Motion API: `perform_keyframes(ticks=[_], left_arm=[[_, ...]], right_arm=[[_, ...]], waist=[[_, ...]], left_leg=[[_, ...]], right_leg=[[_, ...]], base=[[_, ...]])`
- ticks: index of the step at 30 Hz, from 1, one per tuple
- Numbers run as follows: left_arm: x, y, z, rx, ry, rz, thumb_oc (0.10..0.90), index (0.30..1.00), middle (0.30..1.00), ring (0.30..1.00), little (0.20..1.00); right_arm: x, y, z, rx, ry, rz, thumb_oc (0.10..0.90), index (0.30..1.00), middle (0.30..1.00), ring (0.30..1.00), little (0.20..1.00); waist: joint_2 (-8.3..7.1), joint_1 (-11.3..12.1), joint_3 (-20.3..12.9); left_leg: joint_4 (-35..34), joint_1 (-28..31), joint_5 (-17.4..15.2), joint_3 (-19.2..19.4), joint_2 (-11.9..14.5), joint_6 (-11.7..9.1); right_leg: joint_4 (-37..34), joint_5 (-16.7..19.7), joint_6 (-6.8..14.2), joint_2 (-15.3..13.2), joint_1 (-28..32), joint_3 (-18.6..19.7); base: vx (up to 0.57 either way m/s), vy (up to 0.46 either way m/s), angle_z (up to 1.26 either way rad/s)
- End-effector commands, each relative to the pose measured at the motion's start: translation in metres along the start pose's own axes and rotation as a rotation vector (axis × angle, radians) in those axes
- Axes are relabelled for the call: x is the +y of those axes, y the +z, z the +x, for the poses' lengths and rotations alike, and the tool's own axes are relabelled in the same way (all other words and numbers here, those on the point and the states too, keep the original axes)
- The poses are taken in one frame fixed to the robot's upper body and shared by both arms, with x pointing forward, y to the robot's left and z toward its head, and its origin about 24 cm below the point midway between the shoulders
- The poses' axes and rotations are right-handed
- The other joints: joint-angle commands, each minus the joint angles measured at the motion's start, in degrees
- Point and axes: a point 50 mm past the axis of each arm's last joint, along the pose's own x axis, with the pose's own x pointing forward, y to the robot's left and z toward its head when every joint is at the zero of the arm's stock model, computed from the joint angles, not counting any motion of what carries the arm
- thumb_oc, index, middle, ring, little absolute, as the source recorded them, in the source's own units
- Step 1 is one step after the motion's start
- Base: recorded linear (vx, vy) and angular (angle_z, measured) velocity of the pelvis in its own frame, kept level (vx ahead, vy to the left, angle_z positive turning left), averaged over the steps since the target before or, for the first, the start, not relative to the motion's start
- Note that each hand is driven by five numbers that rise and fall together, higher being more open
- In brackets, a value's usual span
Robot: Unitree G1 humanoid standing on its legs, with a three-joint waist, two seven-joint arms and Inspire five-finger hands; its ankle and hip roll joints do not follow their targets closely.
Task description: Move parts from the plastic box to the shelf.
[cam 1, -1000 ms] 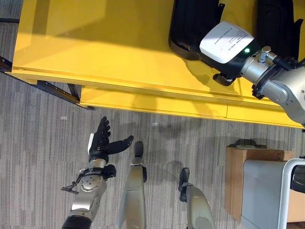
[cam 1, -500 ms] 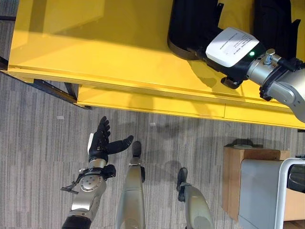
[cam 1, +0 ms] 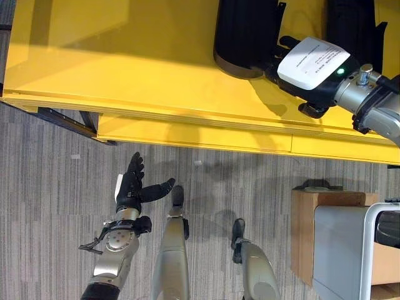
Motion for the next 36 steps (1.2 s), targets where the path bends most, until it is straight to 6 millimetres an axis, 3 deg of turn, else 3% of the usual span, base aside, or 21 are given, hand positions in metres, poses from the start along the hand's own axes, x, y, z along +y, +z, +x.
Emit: perform_keyframes(ticks=[1, 36], left_arm=[[0.005, 0.02, -0.009, -0.127, -0.014, 0.035, 0.9, 1.0, 1.0, 1.0, 1.0], [0.007, 0.022, -0.008, -0.134, -0.008, 0.04, 0.9, 1.0, 1.0, 1.0, 1.0]], right_arm=[[-0.026, -0.011, -0.01, 0.038, -0.099, -0.007, 0.9, 1.0, 1.0, 1.0, 1.0], [-0.029, -0.025, -0.016, 0.106, -0.08, -0.076, 0.9, 1.0, 1.0, 1.0, 1.0]], waist=[[-0.17, 0.0, -5.5], [-0.44, -0.1, -5.6]], left_leg=[[4.6, 0.9, -6.5, -0.6, 7.5, -5.6], [4.9, 1.0, -7.0, -0.7, 7.3, -5.6]], right_leg=[[0.6, -0.7, -2.4, -0.9, 1.8, 0.0], [0.8, -1.2, -2.6, -0.8, 2.0, 0.0]], base=[[0.0, 0.0, 0.0], [0.0, 0.0, 0.0]])
